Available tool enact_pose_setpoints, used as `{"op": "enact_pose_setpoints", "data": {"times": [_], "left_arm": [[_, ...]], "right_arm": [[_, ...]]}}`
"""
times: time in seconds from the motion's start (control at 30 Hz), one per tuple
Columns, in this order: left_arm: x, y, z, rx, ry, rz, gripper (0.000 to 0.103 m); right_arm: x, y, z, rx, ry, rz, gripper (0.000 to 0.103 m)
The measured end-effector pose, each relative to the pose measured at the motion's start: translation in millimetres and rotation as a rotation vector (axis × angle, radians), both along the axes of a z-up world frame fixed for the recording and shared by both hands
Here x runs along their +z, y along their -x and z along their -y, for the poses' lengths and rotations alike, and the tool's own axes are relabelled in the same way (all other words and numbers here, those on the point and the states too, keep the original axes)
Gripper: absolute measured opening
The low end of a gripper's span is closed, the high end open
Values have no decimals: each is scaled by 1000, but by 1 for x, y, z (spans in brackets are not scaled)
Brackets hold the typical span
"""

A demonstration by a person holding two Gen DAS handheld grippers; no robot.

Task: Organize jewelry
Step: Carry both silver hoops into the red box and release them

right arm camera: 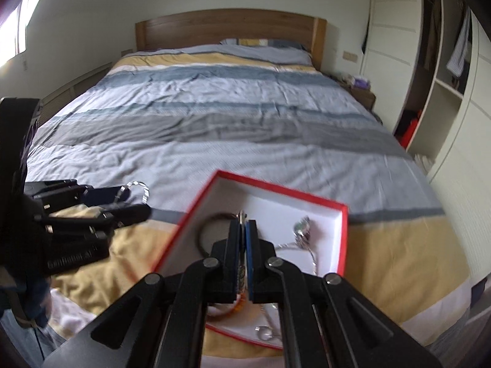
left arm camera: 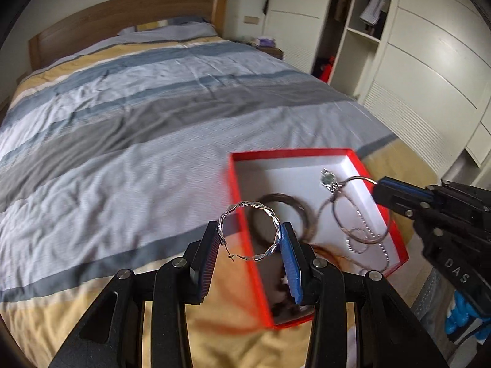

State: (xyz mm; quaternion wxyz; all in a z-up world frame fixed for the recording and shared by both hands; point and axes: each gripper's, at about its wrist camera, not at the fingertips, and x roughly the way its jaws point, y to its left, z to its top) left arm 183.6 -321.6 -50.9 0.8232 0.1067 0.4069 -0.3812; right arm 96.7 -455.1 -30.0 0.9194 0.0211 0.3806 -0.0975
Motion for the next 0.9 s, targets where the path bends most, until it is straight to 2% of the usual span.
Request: {"op": "enact_pose_setpoints", "data": {"times": [0.13, 0.33, 0.67, 0.9], "left_arm": [[-21, 4, 37, -24, -33, -29, 39], [-40, 1, 66, -30, -64, -46, 39], [-64, -1, 70, -22, -86, -84, 39], [-66, 6, 74, -24, -105, -56, 40]], "right_arm": [[-21, -1, 28, -31, -41, -16, 3], [-43, -2, 61, -83, -82, -6, 4], [-57, -4, 99, -150, -102, -15, 5], [-67, 2, 106, -170, -120, -26, 7]]}}
